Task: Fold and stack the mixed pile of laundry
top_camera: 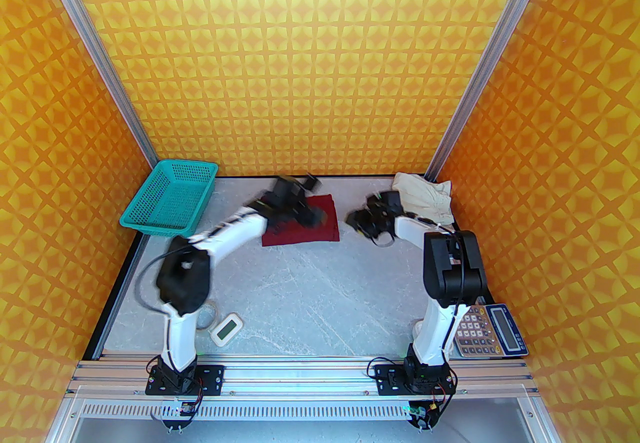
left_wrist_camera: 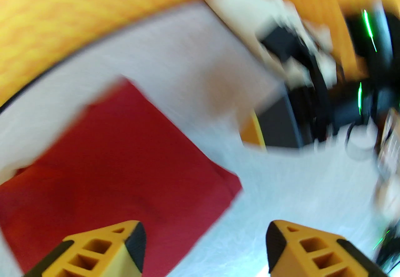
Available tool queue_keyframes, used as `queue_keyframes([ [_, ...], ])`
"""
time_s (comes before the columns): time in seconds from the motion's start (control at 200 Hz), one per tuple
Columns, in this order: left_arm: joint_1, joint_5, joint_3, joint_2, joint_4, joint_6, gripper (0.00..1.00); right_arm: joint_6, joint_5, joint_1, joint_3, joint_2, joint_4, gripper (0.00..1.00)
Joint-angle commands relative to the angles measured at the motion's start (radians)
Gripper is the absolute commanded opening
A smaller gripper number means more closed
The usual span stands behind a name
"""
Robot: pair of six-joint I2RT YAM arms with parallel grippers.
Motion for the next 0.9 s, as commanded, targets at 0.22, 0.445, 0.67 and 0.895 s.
queue_keyframes([
  [0.22, -0.071, -0.197, 0.129, 0.187, -0.010, 0.407, 0.86, 0.077, -0.053, -0.038, -0.120, -0.118, 0.074, 0.57],
  [0.445, -0.096, -0.265, 0.220, 0.281, -0.060, 0.503, 0.81, 0.102, -0.066, -0.038, -0.139, -0.134, 0.088, 0.58],
  [0.67, -0.105, -0.266, 0.267, 0.333, -0.129, 0.590, 0.42, 0.155, -0.110, -0.038, -0.119, -0.110, 0.103, 0.58],
  [0.895, -0.103, -0.229, 0.178, 0.242, -0.024, 0.551, 0.00, 0.301, -0.186, -0.030, -0.152, -0.061, 0.256, 0.68],
])
